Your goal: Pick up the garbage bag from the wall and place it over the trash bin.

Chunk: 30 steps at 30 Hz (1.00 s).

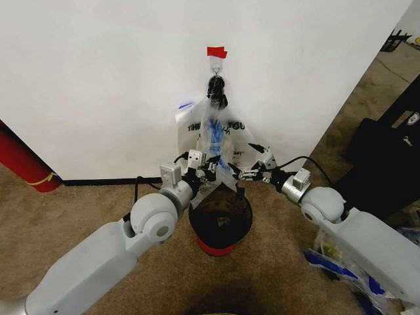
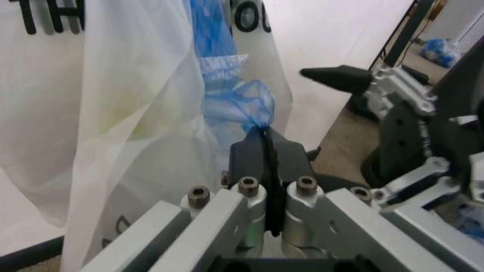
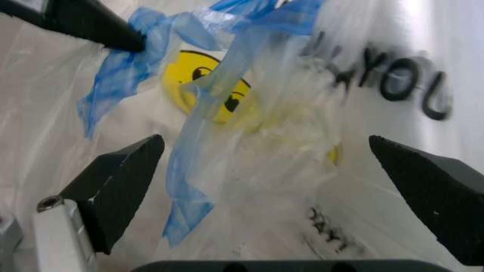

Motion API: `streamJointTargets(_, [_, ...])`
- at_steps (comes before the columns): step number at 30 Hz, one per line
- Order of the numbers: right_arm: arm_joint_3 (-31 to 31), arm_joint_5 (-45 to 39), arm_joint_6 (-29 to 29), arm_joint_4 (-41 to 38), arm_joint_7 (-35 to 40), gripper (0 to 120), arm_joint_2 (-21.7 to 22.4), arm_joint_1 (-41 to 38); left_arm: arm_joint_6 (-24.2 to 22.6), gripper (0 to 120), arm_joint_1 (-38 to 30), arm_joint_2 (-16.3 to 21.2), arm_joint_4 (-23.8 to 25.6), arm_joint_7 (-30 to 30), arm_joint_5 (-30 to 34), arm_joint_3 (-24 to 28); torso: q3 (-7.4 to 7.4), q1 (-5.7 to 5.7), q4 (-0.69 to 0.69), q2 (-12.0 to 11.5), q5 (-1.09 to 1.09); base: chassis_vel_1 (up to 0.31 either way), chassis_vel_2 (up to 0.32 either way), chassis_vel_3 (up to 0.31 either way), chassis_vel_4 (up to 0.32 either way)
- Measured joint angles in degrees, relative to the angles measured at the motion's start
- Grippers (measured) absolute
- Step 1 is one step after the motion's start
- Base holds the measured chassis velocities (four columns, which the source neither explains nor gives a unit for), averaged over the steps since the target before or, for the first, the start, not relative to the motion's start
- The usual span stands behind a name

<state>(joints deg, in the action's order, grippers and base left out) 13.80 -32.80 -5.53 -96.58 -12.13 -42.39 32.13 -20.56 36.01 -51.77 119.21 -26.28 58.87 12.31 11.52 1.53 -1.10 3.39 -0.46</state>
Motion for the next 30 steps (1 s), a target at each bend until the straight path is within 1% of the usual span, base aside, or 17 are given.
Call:
streamJointTargets(2, [2.3,-0.9,0.0,1.2,-0.4,100,-0.6,-2.0,0.0,0,-0.3,0.1,0.0,0.0,0.2,0.0,0.00,0.00,0.00,0.0,-0.01,0.000,0.000,0.000,0.000])
streamJointTargets(3, [3.0,-1.3,0.0,1.6,-0.6,98,-0.9,-2.6,0.0,0,-0.3,0.1,0.0,0.0,0.2,0.0,0.00,0.00,0.00,0.0,0.00,0.000,0.000,0.000,0.000])
streamJointTargets(4, [3.9,-1.8,0.0,2.3,-1.1,93,-1.4,-3.5,0.0,0,-0.3,0.0,0.0,0.0,0.3,-0.1,0.00,0.00,-0.01,0.0,0.00,0.000,0.000,0.000,0.000])
streamJointTargets(5, [3.9,-1.8,0.0,2.3,-1.1,93,-1.4,-3.5,0.0,0,-0.3,0.0,0.0,0.0,0.3,-0.1,0.00,0.00,-0.01,0.0,0.00,0.000,0.000,0.000,0.000])
streamJointTargets(7, [5.2,-2.0,0.0,3.5,-1.9,87,-2.2,-4.9,0.0,0,-0.3,0.0,0.0,0.0,0.4,-0.2,0.00,0.00,0.00,0.0,-0.01,0.000,0.000,0.000,0.000])
streamJointTargets(9, [6.3,-2.0,0.0,4.5,-2.1,75,-3.1,-6.0,0.0,0,-0.3,0.1,0.1,0.0,0.6,-0.2,0.00,0.00,-0.01,0.0,0.00,0.000,0.000,0.000,0.000])
streamJointTargets(10, [6.8,-1.7,0.0,5.1,-2.1,74,-3.7,-6.7,0.0,0,-0.3,0.3,0.1,0.0,0.7,-0.3,0.00,0.00,0.00,0.0,0.00,0.000,0.000,0.000,0.000])
streamJointTargets(12, [7.6,-1.1,0.0,6.3,-2.1,64,-4.8,-7.5,0.0,0,-0.2,0.4,0.1,0.0,0.7,-0.4,0.00,0.00,0.01,0.0,0.00,0.000,0.000,0.000,0.000])
streamJointTargets(13, [7.6,-1.1,0.0,6.3,-2.1,64,-4.8,-7.5,0.0,0,-0.2,0.4,0.1,0.0,0.7,-0.4,0.00,0.00,0.01,0.0,0.00,0.000,0.000,0.000,0.000])
streamJointTargets(20, [7.8,0.0,-0.4,7.8,-1.5,35,-6.0,-7.8,0.0,0,0.2,0.5,0.2,-0.1,0.9,-1.1,0.00,0.00,-0.02,0.0,-0.01,0.000,0.000,0.000,0.000])
streamJointTargets(21, [7.8,0.0,-0.4,7.8,-1.5,35,-6.0,-7.8,0.0,0,0.2,0.5,0.2,-0.1,0.9,-1.1,0.00,0.00,-0.02,0.0,-0.01,0.000,0.000,0.000,0.000])
streamJointTargets(22, [7.9,0.2,-0.4,8.0,-1.4,32,-6.2,-7.8,0.0,0,0.3,0.5,0.2,-0.1,0.9,-1.2,0.00,0.00,-0.01,0.0,0.00,0.000,0.000,0.000,0.000])
streamJointTargets(26, [7.8,0.6,-0.3,8.2,-0.2,14,-7.2,-7.3,0.0,0,0.9,0.5,0.2,-0.1,0.9,-1.8,0.00,0.00,0.00,0.0,-0.01,0.000,0.000,0.000,0.000])
streamJointTargets(27, [7.8,0.6,-0.3,8.2,-0.2,14,-7.2,-7.3,0.0,0,0.9,0.5,0.2,-0.1,0.9,-1.8,0.00,0.00,0.00,0.0,-0.01,0.000,0.000,0.000,0.000])
streamJointTargets(30, [6.1,0.2,-0.2,7.5,0.9,2,-7.5,-5.4,0.2,0,1.6,0.6,0.5,-0.1,0.9,-2.7,0.00,0.00,0.00,0.0,0.00,0.000,0.000,0.000,0.000])
